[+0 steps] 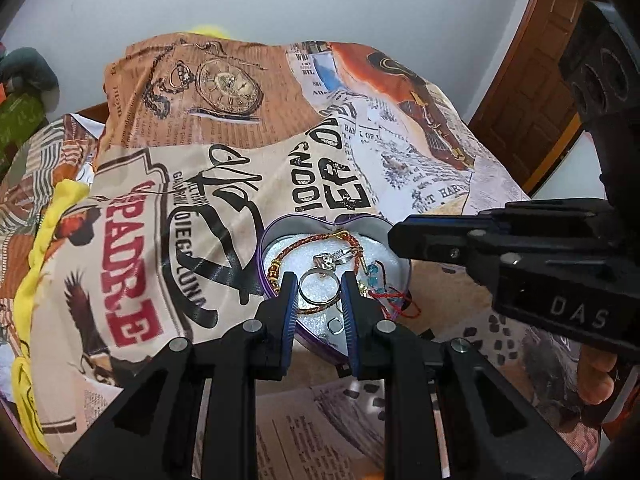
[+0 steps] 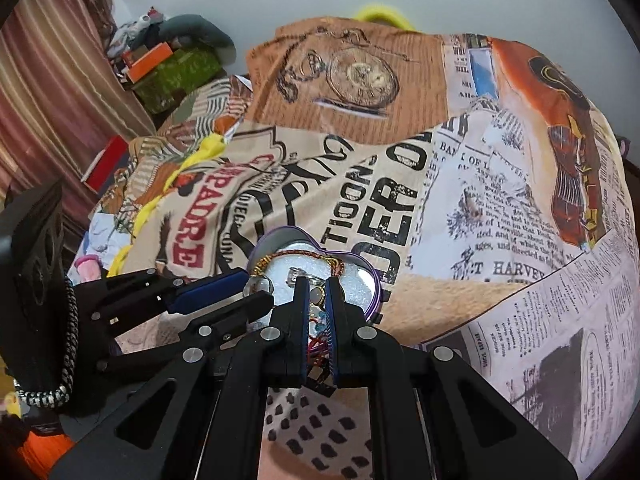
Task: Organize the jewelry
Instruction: 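Carry both gold rings over the heart tin and lower them inside, then open both tools to release the gold rings into the tin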
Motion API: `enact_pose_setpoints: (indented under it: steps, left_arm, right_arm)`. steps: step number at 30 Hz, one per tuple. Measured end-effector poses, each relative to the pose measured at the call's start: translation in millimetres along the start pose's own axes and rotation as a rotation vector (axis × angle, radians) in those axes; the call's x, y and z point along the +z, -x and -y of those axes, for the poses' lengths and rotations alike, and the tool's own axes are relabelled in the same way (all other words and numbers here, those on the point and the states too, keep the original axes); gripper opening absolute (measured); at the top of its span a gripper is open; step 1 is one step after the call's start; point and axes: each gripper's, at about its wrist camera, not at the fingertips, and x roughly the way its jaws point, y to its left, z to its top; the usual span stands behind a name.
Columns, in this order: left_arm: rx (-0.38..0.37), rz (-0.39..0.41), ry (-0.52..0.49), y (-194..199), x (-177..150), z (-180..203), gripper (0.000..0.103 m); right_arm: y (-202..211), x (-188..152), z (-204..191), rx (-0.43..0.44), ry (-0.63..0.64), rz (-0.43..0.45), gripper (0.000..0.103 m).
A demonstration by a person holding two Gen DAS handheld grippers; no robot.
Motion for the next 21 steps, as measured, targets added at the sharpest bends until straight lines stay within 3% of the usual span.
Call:
enact_pose_setpoints:
  steps: [11, 16, 21]
  left_arm:
    - [0.021, 0.019, -0.030, 8.6, 0.4, 5.0, 0.020]
    - [0.035, 0.038, -0.041, 23.9, -1.4, 8.3, 0.030]
    - [0.044, 0.071, -0.038, 47.4, -3.5, 10.9, 0.030]
  right_arm:
    - [-10.8, 2.0, -0.9, -0.009, 0.010, -0.032, 0.008]
    - [0.0, 1.2, -5.8, -0.036, 0.021, -0.004, 0.032]
    - [24.1, 0.2, -10.6, -0.049, 0.020, 0.051, 0.032]
